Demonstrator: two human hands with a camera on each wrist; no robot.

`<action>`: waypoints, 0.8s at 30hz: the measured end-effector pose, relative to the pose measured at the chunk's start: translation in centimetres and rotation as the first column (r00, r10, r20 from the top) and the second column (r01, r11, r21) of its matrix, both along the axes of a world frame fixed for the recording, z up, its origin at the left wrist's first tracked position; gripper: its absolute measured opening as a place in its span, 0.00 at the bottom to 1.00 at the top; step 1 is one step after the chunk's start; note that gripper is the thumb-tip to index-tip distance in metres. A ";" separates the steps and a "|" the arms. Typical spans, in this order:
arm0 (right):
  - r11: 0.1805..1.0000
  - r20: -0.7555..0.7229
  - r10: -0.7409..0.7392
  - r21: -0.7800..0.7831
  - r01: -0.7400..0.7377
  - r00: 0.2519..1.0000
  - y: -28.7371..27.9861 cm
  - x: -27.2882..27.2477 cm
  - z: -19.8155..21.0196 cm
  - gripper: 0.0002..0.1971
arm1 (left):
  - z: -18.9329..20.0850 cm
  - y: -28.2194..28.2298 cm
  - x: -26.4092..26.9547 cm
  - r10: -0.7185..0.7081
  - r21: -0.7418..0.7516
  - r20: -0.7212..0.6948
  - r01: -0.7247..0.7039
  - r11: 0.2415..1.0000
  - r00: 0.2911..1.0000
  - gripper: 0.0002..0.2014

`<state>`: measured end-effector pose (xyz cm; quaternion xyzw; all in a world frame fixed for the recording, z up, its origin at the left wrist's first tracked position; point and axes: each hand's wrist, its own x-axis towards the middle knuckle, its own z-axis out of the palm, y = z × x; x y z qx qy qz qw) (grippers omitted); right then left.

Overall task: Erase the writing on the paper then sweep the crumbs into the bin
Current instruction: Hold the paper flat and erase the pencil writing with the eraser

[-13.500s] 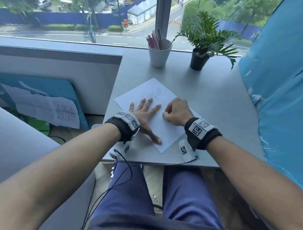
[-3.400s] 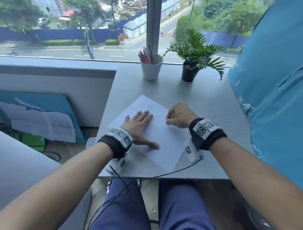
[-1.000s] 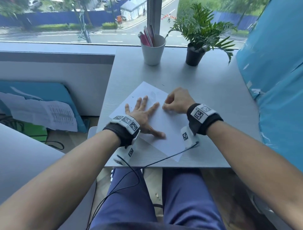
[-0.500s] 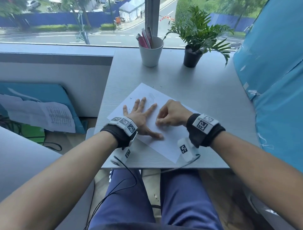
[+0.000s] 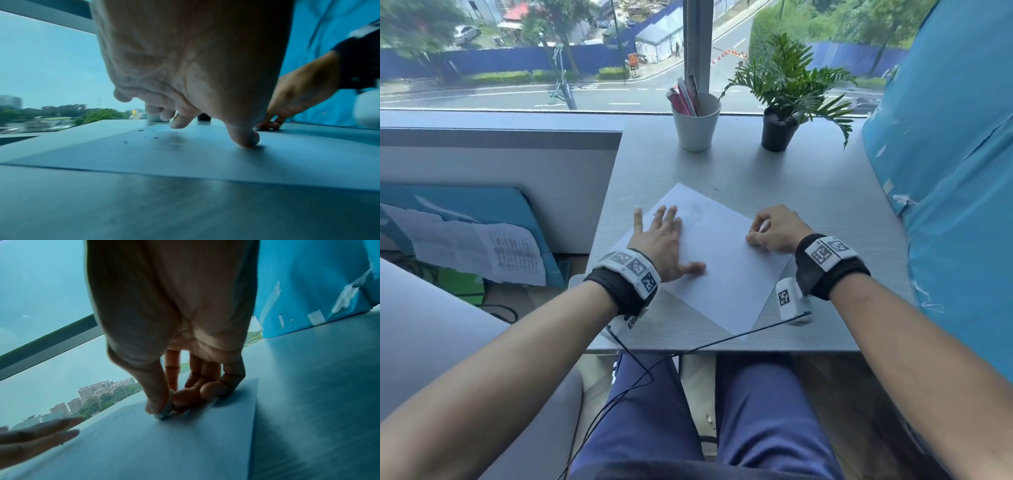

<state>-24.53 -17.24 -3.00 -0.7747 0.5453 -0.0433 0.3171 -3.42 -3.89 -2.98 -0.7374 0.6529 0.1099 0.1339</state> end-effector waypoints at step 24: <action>0.950 -0.028 0.269 -0.159 -0.270 0.963 5.6 7.5 2.5 0.04 | -2.1 1.5 1.9 0.027 0.107 -0.295 0.004 0.994 0.955 0.72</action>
